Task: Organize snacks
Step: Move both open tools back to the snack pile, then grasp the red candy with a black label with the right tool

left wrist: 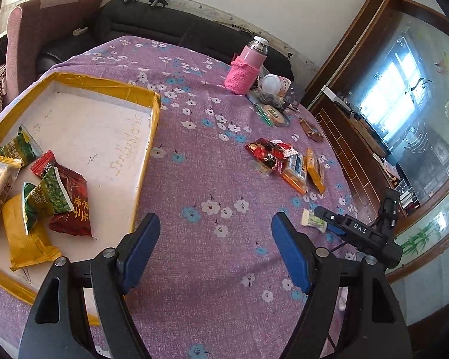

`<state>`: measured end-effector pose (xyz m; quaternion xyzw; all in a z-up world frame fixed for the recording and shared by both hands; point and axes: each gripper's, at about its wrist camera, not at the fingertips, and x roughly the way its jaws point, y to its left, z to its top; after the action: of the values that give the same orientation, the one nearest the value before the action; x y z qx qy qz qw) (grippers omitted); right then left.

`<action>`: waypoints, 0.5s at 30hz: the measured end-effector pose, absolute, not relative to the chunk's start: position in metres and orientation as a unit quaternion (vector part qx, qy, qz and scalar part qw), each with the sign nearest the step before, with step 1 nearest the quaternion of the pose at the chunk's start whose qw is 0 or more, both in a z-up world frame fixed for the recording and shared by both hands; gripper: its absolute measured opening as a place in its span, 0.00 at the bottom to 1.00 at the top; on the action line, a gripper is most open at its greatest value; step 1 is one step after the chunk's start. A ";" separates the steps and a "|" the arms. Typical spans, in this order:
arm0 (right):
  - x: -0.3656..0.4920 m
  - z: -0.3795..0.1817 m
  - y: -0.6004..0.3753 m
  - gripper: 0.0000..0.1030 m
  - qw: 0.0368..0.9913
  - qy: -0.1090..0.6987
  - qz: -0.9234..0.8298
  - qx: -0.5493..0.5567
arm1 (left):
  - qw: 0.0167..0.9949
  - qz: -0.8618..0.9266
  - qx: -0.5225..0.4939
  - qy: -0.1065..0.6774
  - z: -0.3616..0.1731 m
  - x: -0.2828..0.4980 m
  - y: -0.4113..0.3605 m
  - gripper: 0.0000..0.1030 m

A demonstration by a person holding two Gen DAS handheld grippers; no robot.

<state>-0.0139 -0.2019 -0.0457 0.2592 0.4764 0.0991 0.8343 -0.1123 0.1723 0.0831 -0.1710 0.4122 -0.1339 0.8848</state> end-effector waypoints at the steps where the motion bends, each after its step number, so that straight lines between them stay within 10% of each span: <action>1: -0.014 -0.046 -0.189 0.60 0.830 0.482 0.118 0.254 | 0.884 -0.133 -0.172 0.414 0.082 -0.112 0.172 0.75; 15: 0.042 -0.006 -0.147 0.61 0.863 0.441 0.153 0.192 | 0.874 -0.148 -0.167 0.432 0.070 -0.108 0.160 0.75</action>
<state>0.0423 -0.1474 -0.0057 0.1918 0.4406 0.1534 0.8635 -0.1082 0.1597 0.0698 -0.1670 0.4317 -0.1477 0.8741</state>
